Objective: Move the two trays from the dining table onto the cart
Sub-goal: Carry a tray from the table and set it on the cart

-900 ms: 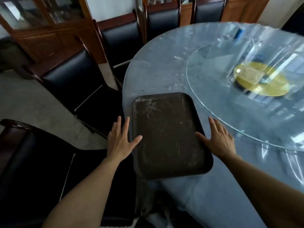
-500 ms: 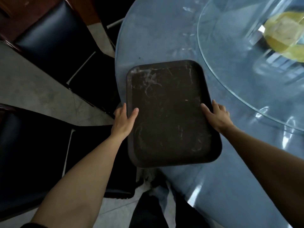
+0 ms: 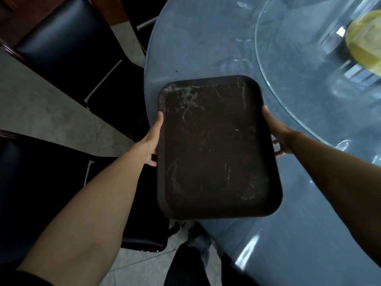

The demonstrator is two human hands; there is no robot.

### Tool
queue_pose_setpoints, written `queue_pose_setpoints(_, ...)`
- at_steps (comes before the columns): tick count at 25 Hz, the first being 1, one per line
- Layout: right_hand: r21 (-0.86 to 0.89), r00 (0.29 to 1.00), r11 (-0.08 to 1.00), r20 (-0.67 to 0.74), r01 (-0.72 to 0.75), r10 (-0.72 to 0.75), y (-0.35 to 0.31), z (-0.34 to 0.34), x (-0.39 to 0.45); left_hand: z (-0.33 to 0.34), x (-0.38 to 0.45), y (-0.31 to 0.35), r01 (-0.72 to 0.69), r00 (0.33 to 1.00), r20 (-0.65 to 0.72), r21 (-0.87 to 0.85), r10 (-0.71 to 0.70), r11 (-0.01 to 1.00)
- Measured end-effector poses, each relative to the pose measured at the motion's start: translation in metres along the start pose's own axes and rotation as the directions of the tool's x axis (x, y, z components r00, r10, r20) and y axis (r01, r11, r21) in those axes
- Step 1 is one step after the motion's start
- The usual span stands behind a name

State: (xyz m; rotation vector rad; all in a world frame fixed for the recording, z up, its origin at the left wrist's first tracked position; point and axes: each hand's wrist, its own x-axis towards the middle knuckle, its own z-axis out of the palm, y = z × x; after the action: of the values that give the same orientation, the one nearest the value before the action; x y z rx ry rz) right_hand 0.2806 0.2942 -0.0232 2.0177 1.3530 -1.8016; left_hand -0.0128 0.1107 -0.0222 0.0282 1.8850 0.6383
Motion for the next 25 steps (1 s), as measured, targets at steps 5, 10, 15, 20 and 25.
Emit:
queue_pose_setpoints(5,0.091,0.994,0.995,0.101,-0.037,0.028,-0.003,-0.019,0.003,-0.008,-0.001,0.010,0.031,0.999,0.042,-0.042,-0.029,0.999)
queue_pose_setpoints(10,0.144,0.995,0.989,0.100,-0.044,0.030,-0.008,-0.028,-0.010,-0.015,-0.011,0.017,0.014,0.997,0.073,-0.058,-0.010,0.998)
queue_pose_setpoints(15,0.200,0.993,0.979,0.113,-0.048,0.026,-0.007,-0.041,-0.041,-0.029,-0.033,0.033,-0.017,0.985,0.169,-0.020,0.020,1.000)
queue_pose_setpoints(20,0.306,0.995,0.952,0.096,-0.021,-0.009,0.008,-0.061,-0.077,-0.036,-0.060,0.051,-0.104,0.960,0.266,0.044,0.089,0.994)
queue_pose_setpoints(25,0.383,0.998,0.923,0.037,0.032,-0.049,0.029,-0.087,-0.118,-0.029,-0.086,0.075,-0.192,0.912,0.391,0.145,0.121,0.971)
